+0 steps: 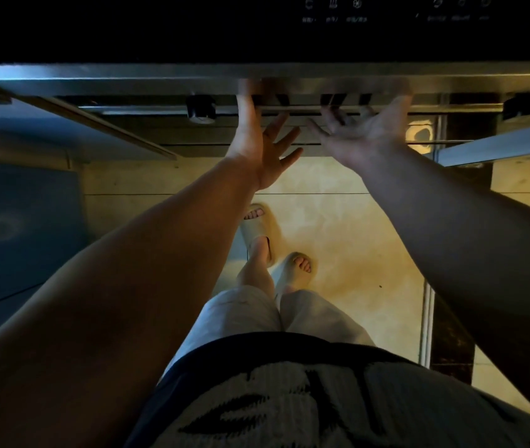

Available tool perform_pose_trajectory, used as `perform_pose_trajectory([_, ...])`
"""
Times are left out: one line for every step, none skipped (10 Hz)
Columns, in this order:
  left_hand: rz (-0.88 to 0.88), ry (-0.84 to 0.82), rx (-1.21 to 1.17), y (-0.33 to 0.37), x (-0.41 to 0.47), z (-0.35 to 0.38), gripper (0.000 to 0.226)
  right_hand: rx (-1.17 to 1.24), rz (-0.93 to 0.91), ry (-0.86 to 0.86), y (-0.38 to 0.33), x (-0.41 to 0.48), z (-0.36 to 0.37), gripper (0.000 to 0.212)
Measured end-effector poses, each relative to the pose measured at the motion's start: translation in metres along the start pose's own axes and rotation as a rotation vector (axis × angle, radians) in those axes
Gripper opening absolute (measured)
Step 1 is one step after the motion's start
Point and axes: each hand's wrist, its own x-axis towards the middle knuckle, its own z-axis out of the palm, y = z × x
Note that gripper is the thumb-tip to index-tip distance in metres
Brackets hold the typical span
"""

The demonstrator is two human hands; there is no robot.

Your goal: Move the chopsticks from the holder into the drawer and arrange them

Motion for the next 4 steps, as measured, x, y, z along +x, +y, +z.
perform_pose_trajectory([-0.004, 0.011, -0.020, -0.003, 0.000, -0.003, 0.085, -0.041, 0.002, -0.029, -0.002, 0.001, -0.004, 0.073])
perform_pose_trajectory([-0.022, 0.029, 0.051, 0.000, -0.008, -0.002, 0.086, -0.145, 0.037, -0.065, -0.009, -0.006, -0.012, 0.079])
perform_pose_trajectory([-0.039, 0.017, 0.160, 0.003, -0.020, -0.006, 0.084, -0.232, 0.057, -0.105, -0.016, -0.020, -0.023, 0.085])
perform_pose_trajectory([-0.029, 0.103, 0.307, 0.000, -0.038, -0.011, 0.082, -0.438, 0.052, -0.111, -0.016, -0.049, -0.037, 0.082])
